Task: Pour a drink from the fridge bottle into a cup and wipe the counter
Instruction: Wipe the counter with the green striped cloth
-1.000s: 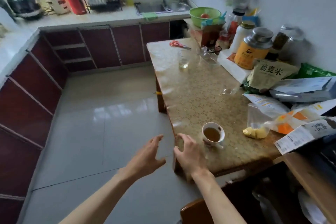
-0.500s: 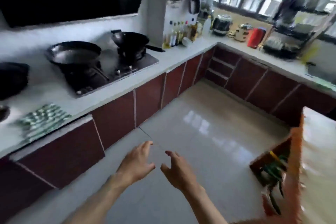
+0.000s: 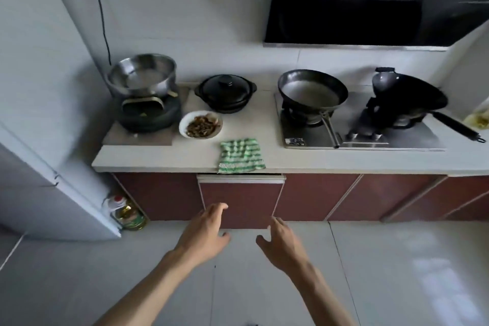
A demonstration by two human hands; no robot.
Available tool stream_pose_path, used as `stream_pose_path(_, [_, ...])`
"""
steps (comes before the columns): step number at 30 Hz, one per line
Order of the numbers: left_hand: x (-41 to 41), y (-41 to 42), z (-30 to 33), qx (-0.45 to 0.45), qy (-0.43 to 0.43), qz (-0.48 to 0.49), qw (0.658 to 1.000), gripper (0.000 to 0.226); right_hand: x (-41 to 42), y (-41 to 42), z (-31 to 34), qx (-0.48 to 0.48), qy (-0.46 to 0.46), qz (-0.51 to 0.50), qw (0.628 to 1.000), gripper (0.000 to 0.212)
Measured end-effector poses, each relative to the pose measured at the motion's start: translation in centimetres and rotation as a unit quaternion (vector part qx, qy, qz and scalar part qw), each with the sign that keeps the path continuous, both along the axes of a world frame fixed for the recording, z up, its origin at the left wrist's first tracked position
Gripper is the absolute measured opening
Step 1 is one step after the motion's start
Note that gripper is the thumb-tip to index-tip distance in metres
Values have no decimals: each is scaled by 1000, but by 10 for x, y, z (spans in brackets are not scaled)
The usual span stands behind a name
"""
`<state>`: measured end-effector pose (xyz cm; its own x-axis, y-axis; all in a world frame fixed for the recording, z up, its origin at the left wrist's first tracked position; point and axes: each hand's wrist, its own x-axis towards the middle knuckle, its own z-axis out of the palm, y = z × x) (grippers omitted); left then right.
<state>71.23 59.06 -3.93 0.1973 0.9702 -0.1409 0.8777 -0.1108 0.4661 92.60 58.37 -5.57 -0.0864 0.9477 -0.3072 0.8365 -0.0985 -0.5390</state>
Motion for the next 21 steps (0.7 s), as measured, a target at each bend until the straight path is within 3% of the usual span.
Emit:
stream_pose_path(2, [-6,11,2,17,9,25,999,62,-6,27,-1,1,11,39,999,47])
stream_pose_path(6, [-17,31,4,36,6,86,996,64,-25,79,9,-2,-11,111,994,28])
stream_pose_path(15, [-67,76,-17,52,16,143,988,60,-95,158,-5,-16,-20,198,980,50])
stream_pose_path(21, [-119,133,-45,27,25,112,993,62,-141,209,-26,-37,-18,165,985,59])
